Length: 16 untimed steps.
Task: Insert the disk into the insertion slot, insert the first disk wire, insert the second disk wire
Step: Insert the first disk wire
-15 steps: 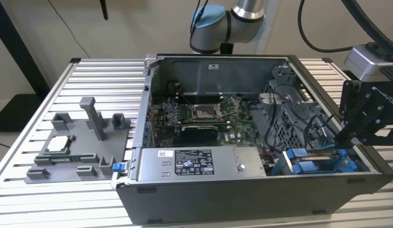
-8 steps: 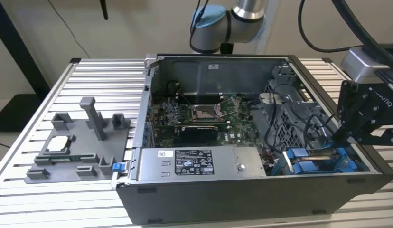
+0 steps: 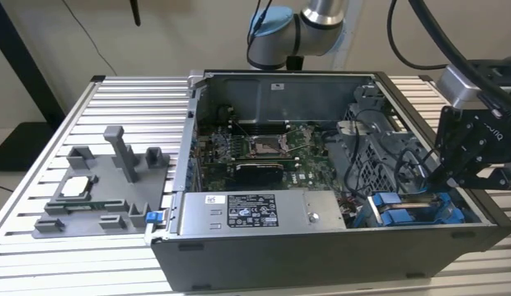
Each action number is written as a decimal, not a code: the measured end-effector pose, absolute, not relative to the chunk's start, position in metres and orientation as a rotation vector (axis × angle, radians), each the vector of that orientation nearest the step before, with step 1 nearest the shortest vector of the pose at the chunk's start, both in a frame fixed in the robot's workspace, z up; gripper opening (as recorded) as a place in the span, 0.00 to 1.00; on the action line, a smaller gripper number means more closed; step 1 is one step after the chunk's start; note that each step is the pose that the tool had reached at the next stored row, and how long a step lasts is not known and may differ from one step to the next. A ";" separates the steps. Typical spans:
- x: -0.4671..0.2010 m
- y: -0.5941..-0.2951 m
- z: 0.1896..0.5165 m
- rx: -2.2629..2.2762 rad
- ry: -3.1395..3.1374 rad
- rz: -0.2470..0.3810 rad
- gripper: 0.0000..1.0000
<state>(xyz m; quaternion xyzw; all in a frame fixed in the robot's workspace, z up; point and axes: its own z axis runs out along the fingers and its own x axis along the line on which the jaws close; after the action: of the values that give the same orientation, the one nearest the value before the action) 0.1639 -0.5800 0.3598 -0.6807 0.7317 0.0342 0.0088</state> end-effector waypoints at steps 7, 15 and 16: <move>0.163 -0.578 0.355 -2.127 2.285 0.106 0.00; 0.162 -0.575 0.348 -2.134 2.274 0.100 0.00; 0.162 -0.574 0.347 -2.134 2.273 0.100 0.00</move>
<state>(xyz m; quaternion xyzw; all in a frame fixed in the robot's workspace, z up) 0.1622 -0.5737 0.3471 -0.6840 0.7287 0.0320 0.0110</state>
